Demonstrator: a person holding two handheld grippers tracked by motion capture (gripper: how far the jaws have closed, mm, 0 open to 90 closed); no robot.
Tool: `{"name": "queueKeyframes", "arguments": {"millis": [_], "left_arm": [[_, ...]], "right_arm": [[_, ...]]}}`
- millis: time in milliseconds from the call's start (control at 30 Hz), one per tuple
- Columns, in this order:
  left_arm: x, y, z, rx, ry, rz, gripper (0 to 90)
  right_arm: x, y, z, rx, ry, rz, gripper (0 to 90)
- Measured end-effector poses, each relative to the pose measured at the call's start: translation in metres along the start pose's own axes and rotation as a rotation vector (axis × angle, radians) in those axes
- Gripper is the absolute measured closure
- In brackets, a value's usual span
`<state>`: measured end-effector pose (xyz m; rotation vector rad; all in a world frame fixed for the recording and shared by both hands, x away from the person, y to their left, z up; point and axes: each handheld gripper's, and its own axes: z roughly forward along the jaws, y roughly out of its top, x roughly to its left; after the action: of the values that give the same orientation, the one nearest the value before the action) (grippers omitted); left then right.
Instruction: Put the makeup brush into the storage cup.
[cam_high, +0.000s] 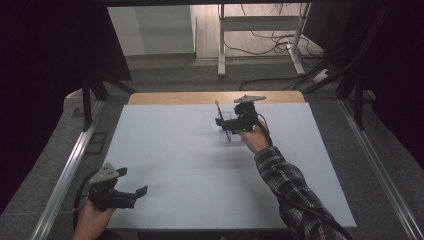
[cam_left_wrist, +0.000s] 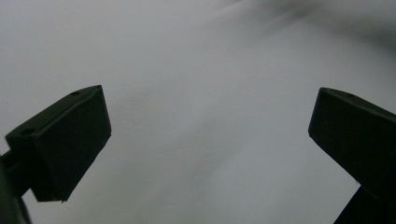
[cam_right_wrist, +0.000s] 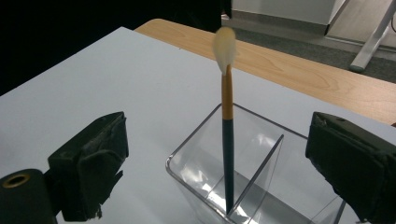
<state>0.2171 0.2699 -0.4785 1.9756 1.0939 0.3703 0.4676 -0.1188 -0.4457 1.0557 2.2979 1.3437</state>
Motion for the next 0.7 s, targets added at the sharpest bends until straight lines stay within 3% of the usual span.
{"name": "queueKeyframes", "arguments": {"millis": [700], "left_arm": [[0.000,0.000,0.000,0.003,0.005,0.003,0.0]], "right_arm": [[0.008,-0.010,-0.011,0.053,0.016,-0.018,2.3]]}}
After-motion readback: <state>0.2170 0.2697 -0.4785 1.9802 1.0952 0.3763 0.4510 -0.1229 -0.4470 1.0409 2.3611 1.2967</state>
